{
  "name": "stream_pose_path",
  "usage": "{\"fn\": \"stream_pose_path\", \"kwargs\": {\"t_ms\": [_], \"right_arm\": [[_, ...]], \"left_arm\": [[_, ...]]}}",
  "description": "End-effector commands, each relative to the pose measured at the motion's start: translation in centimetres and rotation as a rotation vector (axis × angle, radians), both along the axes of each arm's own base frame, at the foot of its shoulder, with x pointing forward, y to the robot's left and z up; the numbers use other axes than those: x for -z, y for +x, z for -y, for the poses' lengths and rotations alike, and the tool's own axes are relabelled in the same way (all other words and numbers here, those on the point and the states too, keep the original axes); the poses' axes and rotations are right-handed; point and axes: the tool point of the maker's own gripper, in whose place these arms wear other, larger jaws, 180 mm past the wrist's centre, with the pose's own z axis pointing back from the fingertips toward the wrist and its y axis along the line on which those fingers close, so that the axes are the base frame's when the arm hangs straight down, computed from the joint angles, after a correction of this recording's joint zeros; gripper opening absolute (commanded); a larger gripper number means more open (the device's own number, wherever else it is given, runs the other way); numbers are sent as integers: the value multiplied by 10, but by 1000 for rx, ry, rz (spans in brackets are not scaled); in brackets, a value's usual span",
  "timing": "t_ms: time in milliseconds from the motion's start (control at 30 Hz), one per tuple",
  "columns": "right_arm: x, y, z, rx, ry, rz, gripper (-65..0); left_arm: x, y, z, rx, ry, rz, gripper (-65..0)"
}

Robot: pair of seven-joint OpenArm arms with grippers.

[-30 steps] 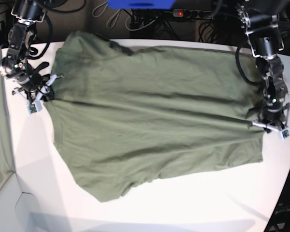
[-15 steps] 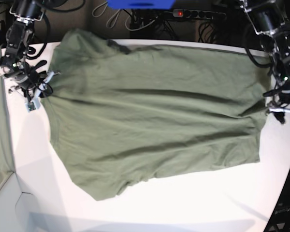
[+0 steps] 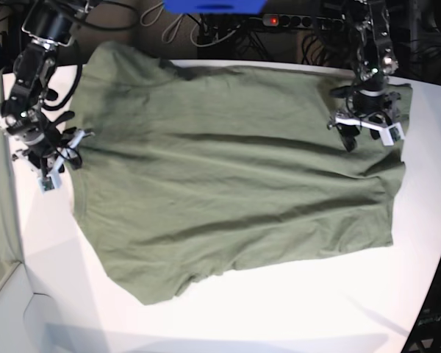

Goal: Layout the t-shirt on the table in an organized manner, then fold the t-shirt properly

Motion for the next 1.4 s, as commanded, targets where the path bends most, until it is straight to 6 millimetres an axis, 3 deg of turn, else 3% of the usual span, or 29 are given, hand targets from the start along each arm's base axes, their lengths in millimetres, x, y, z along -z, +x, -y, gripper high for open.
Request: {"fn": "stream_pose_path", "kwargs": {"t_ms": [0,167,400,567,700,800,967,1067,1233,1367], "right_arm": [[-15,12,3,-5,-2,58,-407],[1,11,-8,-19,30,16,-409],[30,-15,-8,-9,51,-72,-409],[32,-19,-8,-10,48,-78,-410],[30,-18,-6,-6,46,-74,-410],[13,-11,-3,-13,18,-28,-410],[-43,22,-14,-37,-15,141,-405],[-61,45,-20,-40,-2,198,-405],[-42,74,-42,-66,87,153,-405],[-22,78,-51,-78,126,97,-405]], "left_arm": [[12,-12,-5,-8,-6,-64,-242],[16,-45,-33,-18,50,-125,-242],[-22,-66,-35,13,114,-82,-242],[-62,-59,-19,63,135,8,-242],[-74,-51,-18,67,141,37,-242],[-87,-24,-22,53,135,79,-242],[-124,38,-35,1,95,169,-242],[-118,71,-35,-3,34,149,-242],[-98,116,-41,-40,-60,114,-242],[-113,149,-49,-59,-81,148,-242]]}}
